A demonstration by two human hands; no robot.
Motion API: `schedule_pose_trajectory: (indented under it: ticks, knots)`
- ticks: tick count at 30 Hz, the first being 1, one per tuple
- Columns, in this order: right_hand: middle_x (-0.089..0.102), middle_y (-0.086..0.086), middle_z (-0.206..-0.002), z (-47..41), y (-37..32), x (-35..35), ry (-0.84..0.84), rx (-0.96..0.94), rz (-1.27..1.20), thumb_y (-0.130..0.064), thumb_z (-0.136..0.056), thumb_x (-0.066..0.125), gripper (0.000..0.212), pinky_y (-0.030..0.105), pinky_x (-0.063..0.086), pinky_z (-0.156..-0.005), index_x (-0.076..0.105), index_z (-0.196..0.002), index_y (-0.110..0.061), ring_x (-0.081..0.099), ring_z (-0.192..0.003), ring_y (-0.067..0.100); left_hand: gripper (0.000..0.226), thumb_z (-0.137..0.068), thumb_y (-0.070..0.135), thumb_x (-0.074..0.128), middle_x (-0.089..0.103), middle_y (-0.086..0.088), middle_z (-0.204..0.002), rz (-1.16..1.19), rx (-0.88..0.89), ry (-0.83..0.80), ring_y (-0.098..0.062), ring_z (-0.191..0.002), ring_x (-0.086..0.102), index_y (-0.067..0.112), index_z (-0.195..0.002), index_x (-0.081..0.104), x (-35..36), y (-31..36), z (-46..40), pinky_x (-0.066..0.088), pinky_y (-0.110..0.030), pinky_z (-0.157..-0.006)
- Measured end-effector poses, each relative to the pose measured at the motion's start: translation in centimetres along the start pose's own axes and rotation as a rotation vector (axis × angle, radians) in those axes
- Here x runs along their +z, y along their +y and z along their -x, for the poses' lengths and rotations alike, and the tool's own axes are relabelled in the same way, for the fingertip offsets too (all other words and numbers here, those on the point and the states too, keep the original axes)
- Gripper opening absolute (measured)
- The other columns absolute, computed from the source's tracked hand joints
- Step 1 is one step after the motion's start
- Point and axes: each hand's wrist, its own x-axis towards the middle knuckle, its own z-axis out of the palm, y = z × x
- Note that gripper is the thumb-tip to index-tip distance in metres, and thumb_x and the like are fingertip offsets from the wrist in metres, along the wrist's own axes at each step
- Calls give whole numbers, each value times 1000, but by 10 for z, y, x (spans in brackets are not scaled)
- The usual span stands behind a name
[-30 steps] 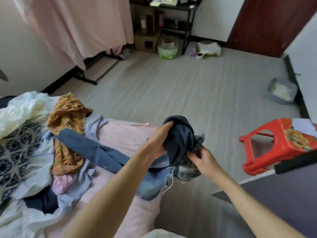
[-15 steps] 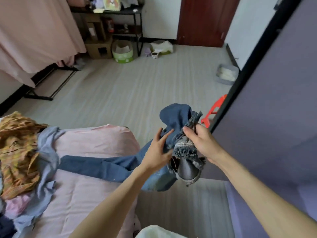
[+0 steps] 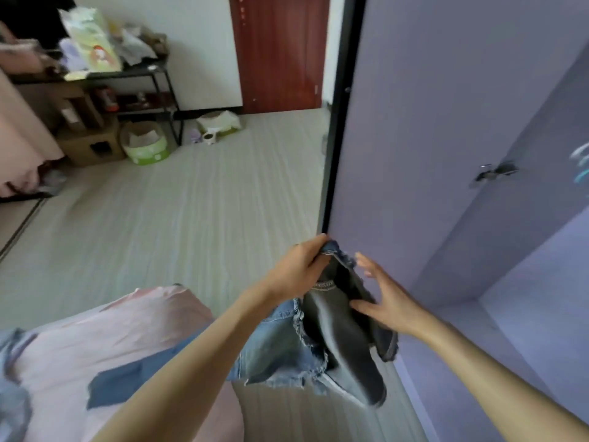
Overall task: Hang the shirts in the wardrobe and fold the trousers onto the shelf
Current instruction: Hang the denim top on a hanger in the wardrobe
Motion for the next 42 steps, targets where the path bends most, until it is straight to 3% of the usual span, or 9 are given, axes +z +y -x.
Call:
schedule_pose_trajectory:
  ticks: [6, 12, 18, 23, 28, 31, 35, 39, 42]
  knots:
    - [63, 12, -75, 18, -16, -20, 396, -22, 49, -8, -93, 49, 12, 38, 45, -66, 59, -99, -5, 57, -68, 18, 10, -92, 8, 50, 57, 6, -70, -39, 222, 32, -8, -64, 51, 8, -99, 58, -5, 34, -34, 43, -25, -63]
    - [64, 29, -83, 50, -20, -105, 779, 169, 397, 5, -85, 48, 32, 44, 43, -68, 59, -114, -4, 60, -78, 45, 34, -89, 17, 53, 58, -2, -117, -534, 119, 57, -30, -98, 59, 21, -121, 45, 5, 27, -58, 48, -37, -73]
    - [43, 8, -55, 100, -3, -147, 960, 306, 445, 9, -82, 43, 37, 35, 29, -56, 57, -113, -5, 44, -57, 32, 39, -85, 15, 49, 54, -6, -117, -506, 16, -37, -33, -102, 56, 20, -124, 43, 56, 42, -82, 44, -35, -72]
    - [63, 29, -95, 115, 43, -166, 798, 523, 336, -12, -97, 40, 21, 44, 44, -75, 53, -109, -2, 59, -90, 43, 41, -83, -3, 36, 60, -9, -88, 114, -130, -380, -26, -69, 54, 19, -114, 52, 92, 89, -131, 38, -24, -49]
    - [63, 1, -72, 124, 85, -203, 405, 505, -151, -14, -96, 45, 19, 18, 49, -61, 59, -83, -11, 60, -57, 5, 37, -83, -5, 39, 53, 2, -67, 236, -127, -388, -12, -55, 48, 25, -82, 60, 134, 155, -192, 37, -13, -40]
    - [66, 1, -77, 119, 121, -246, 675, 450, -184, -10, -95, 45, 18, 14, 46, -64, 63, -93, -9, 62, -68, 10, 32, -83, -3, 42, 54, 5, -72, 145, -5, -263, -13, -65, 49, 20, -89, 65, 166, 189, -229, 36, -12, -45]
    - [61, 14, -83, 94, 155, -312, 1121, 464, -315, 3, -90, 41, 22, 27, 43, -62, 62, -94, -1, 54, -63, 21, 29, -78, 5, 50, 65, -3, -90, -47, 120, -66, -24, -88, 59, 19, -97, 68, 182, 210, -263, 45, -24, -77]
    - [57, 15, -93, 59, 177, -380, 1200, 519, -364, -10, -92, 46, 24, 44, 50, -83, 58, -107, 5, 56, -88, 34, 24, -76, 10, 50, 54, -1, -90, -317, 142, -12, -29, -83, 54, 21, -92, 63, 184, 217, -290, 44, -32, -69]
    - [51, 19, -128, 33, 183, -411, 1211, 584, -410, -27, -94, 49, 44, 51, 42, -98, 45, -128, 1, 51, -110, 33, 18, -77, 5, 45, 55, -4, -80, -361, 55, -107, -30, -77, 52, 17, -84, 56, 187, 216, -305, 41, -31, -65]
